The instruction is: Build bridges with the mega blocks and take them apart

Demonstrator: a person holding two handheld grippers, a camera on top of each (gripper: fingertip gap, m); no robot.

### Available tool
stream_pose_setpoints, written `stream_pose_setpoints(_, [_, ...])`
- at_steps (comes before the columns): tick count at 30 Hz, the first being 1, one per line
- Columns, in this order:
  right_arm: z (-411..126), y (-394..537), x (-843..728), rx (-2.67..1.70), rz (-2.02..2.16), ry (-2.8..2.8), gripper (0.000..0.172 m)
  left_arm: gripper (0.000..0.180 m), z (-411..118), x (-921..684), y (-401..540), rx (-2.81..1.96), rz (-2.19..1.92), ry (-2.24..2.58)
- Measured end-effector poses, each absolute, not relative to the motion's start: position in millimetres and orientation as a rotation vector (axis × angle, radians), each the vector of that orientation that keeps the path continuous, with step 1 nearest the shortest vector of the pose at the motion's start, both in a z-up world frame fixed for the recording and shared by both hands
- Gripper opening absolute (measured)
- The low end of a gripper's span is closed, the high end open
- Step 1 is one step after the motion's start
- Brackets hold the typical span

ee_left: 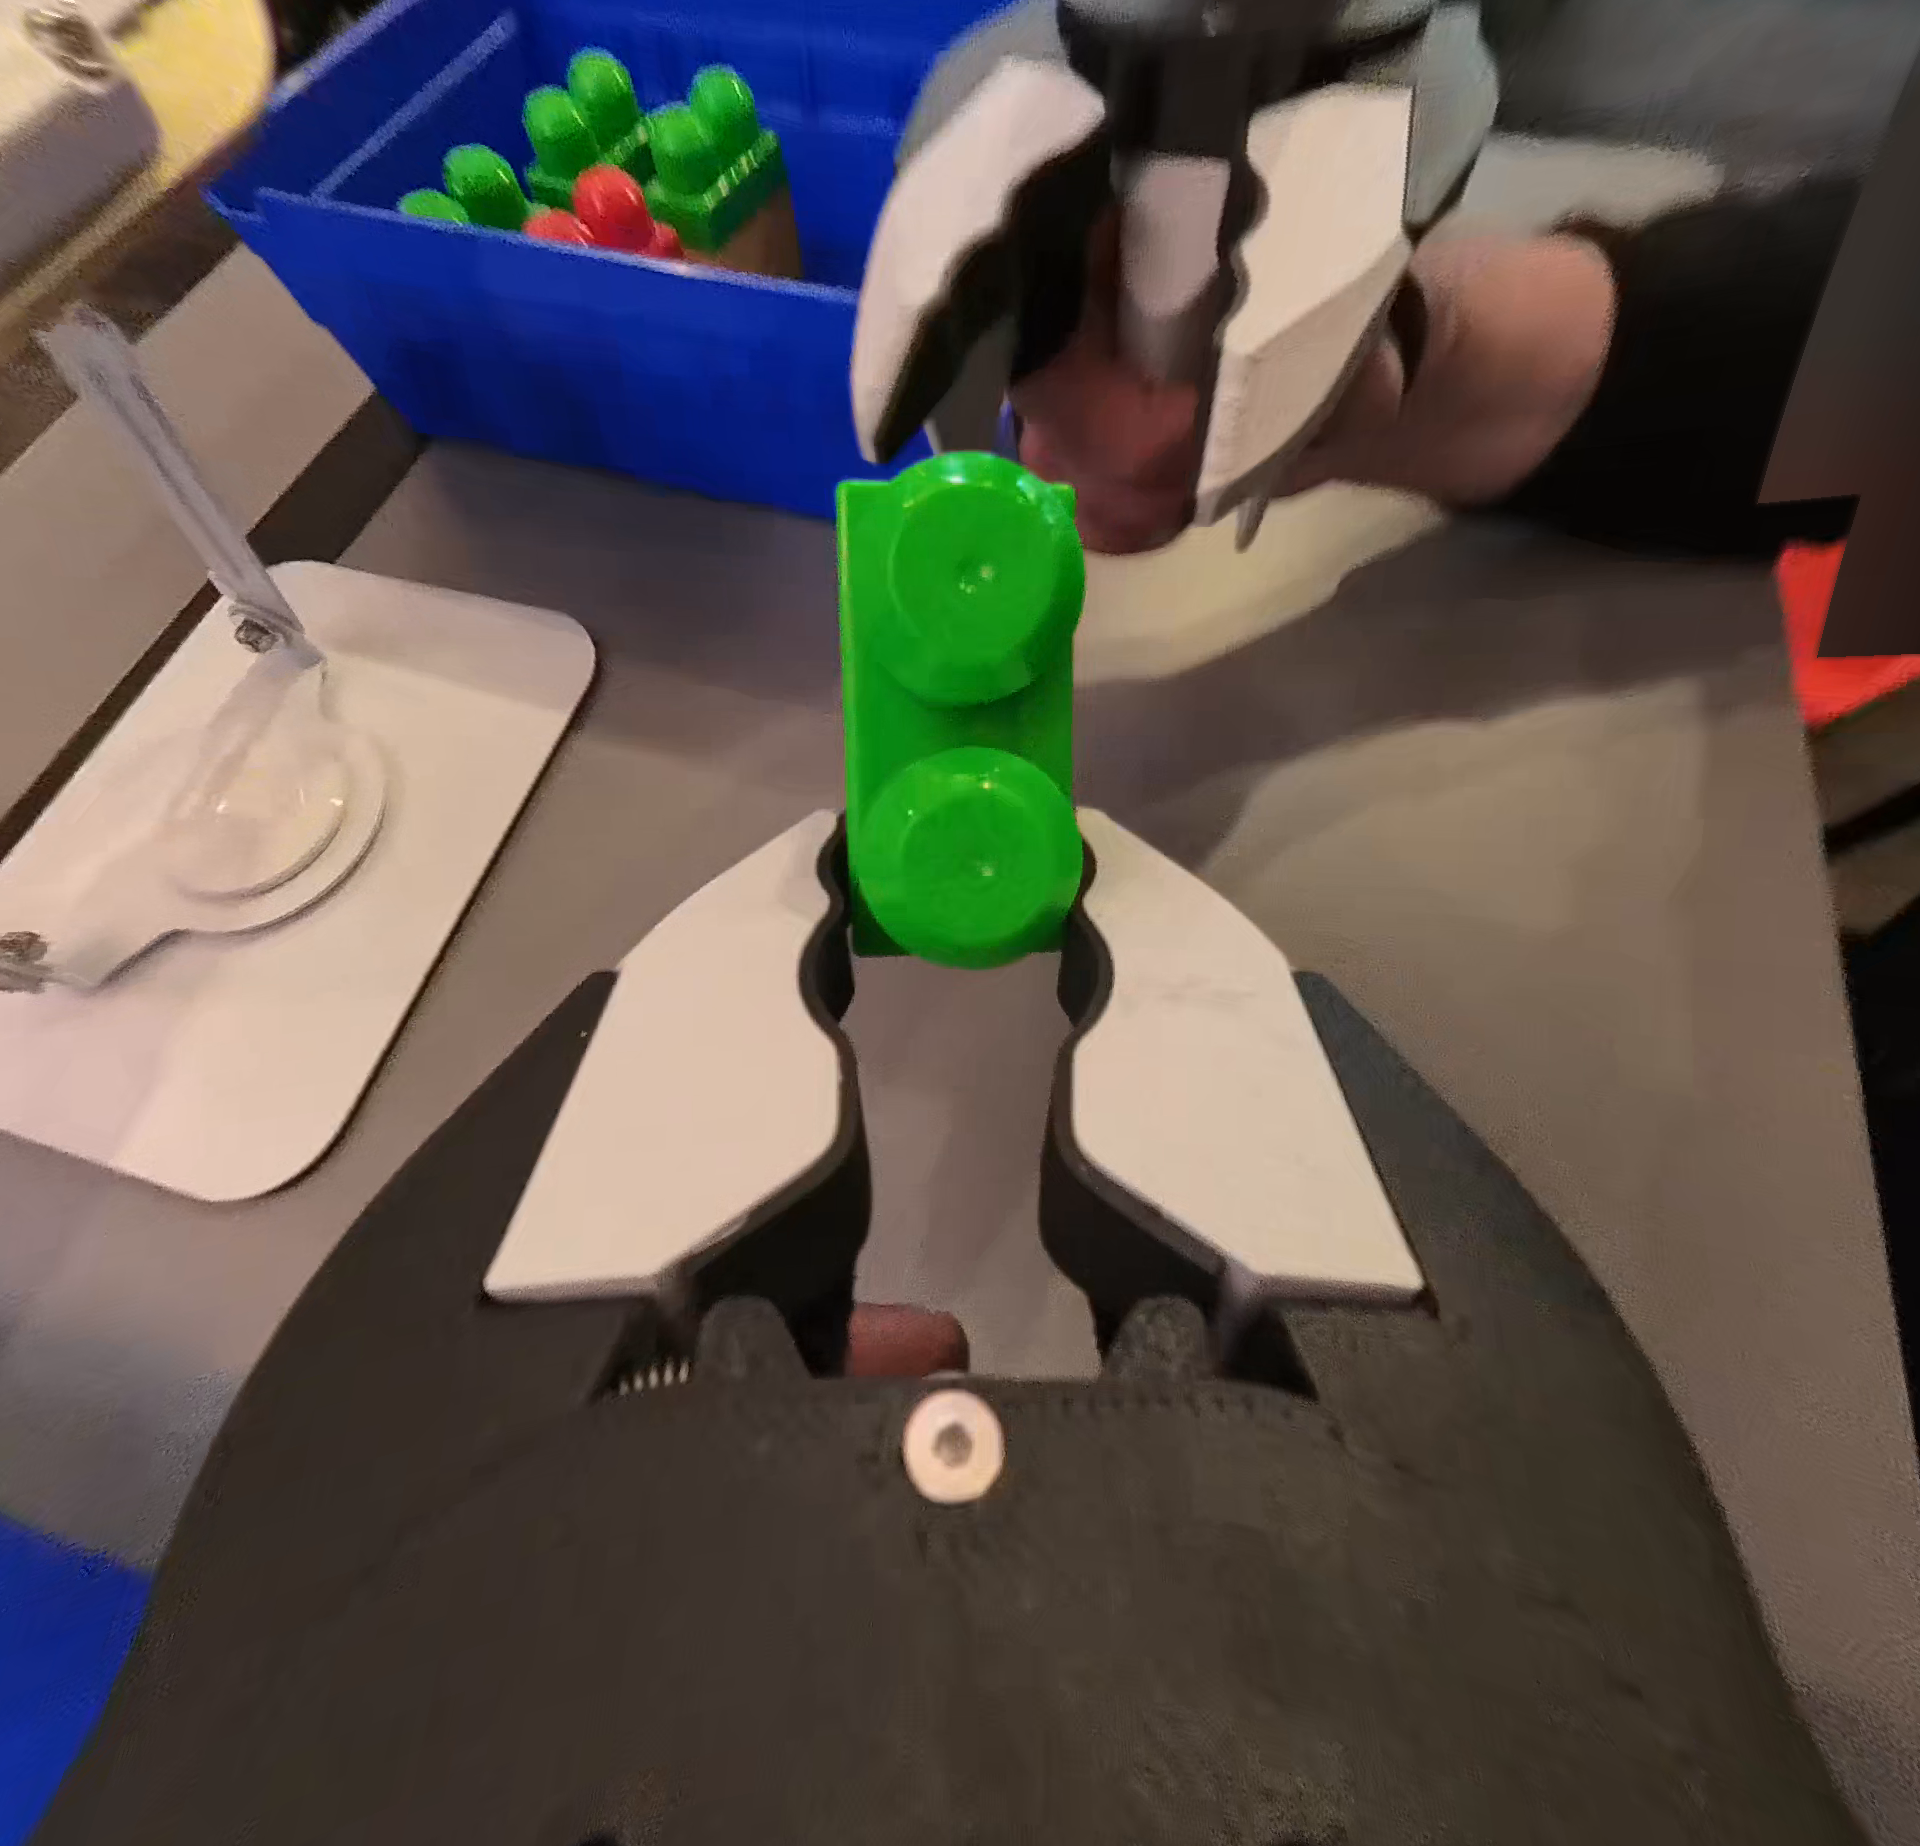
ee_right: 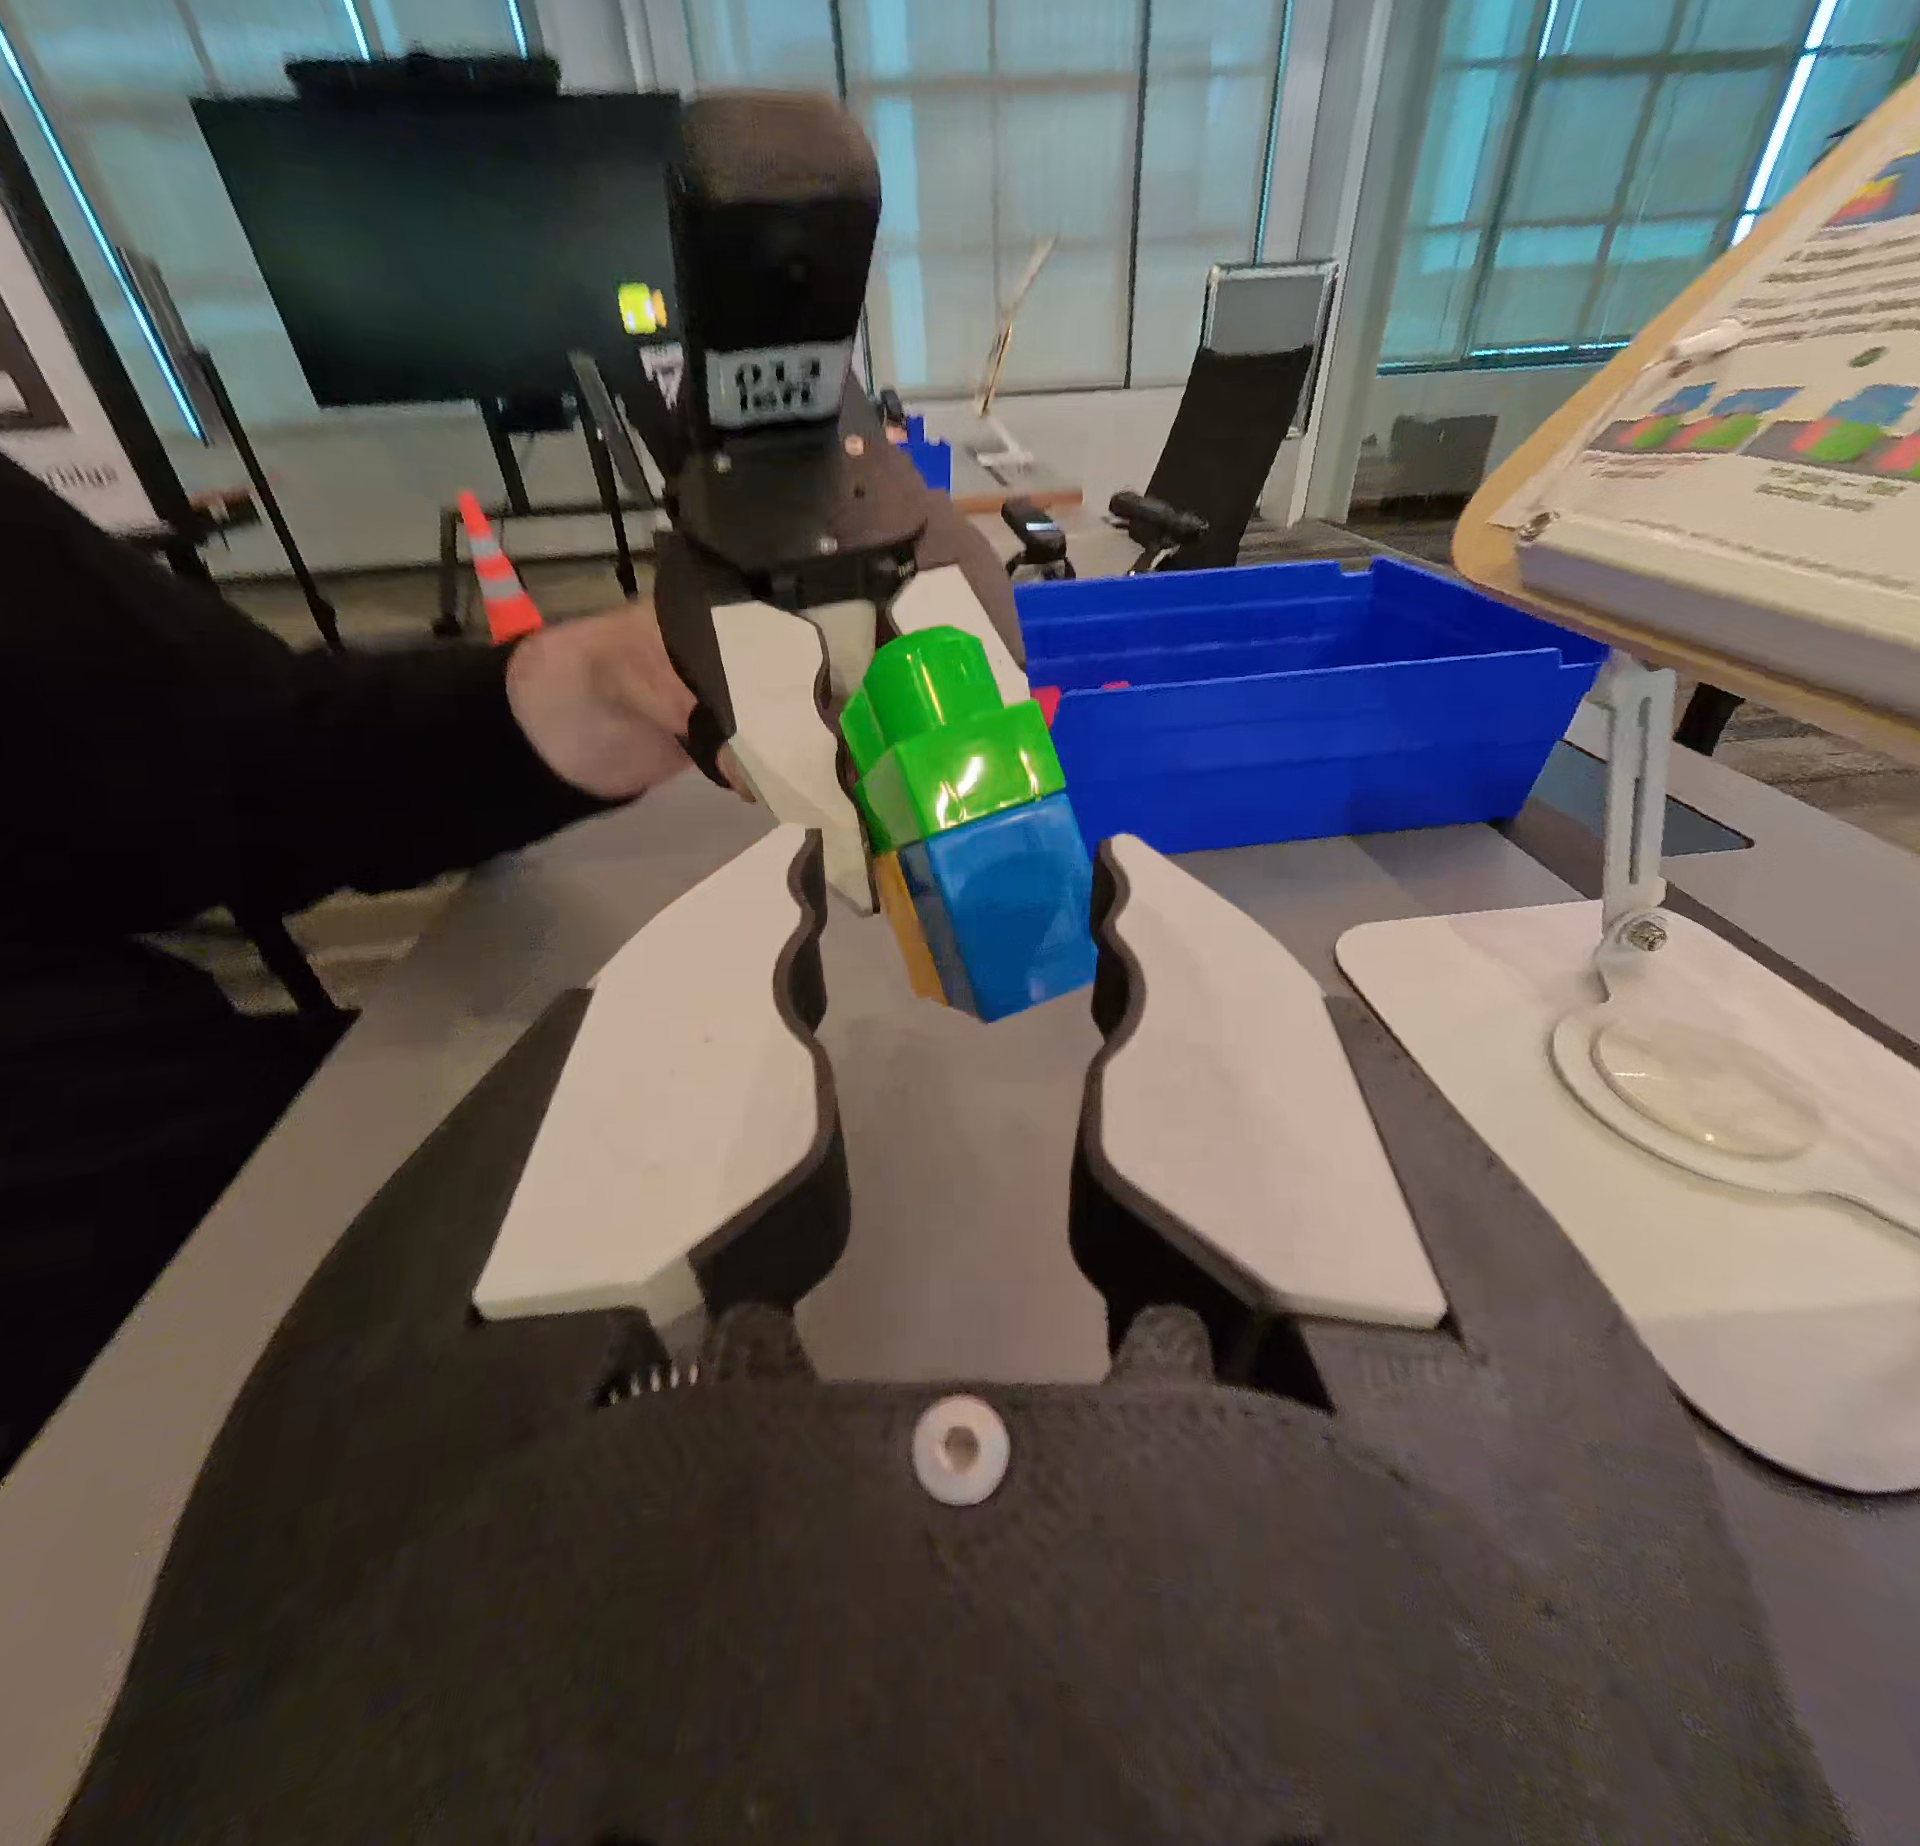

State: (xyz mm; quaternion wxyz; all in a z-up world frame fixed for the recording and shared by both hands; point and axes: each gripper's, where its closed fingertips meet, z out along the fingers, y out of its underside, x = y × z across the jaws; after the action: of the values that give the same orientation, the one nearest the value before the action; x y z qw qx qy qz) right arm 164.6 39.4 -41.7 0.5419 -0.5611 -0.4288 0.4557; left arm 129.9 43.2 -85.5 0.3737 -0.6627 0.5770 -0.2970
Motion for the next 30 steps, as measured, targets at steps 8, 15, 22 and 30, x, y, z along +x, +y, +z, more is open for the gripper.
stream_pose_setpoints(8, [-66.6, 24.9, 147.4, -1.376, 0.947, -1.236, 0.037, 0.036, -111.2, 130.4, 26.0, -1.751, -0.537, 1.756])
stream_pose_setpoints(15, [-83.8, 18.2, 140.3, -1.425, 0.889, -1.346, 0.037, 0.036, -122.2, 128.7, 20.2, -1.766, -0.495, 1.842])
stream_pose_setpoints(22, [-94.3, 19.6, 139.3, -1.475, 0.831, -1.39, 0.037, 0.036, -129.5, 126.6, 22.7, -1.774, -0.413, 1.897])
stream_pose_setpoints(30, [-84.3, 25.4, 145.1, -1.483, 0.903, -1.315, 0.037, 0.038, -117.0, 134.9, 27.7, -1.73, -0.515, 1.82])
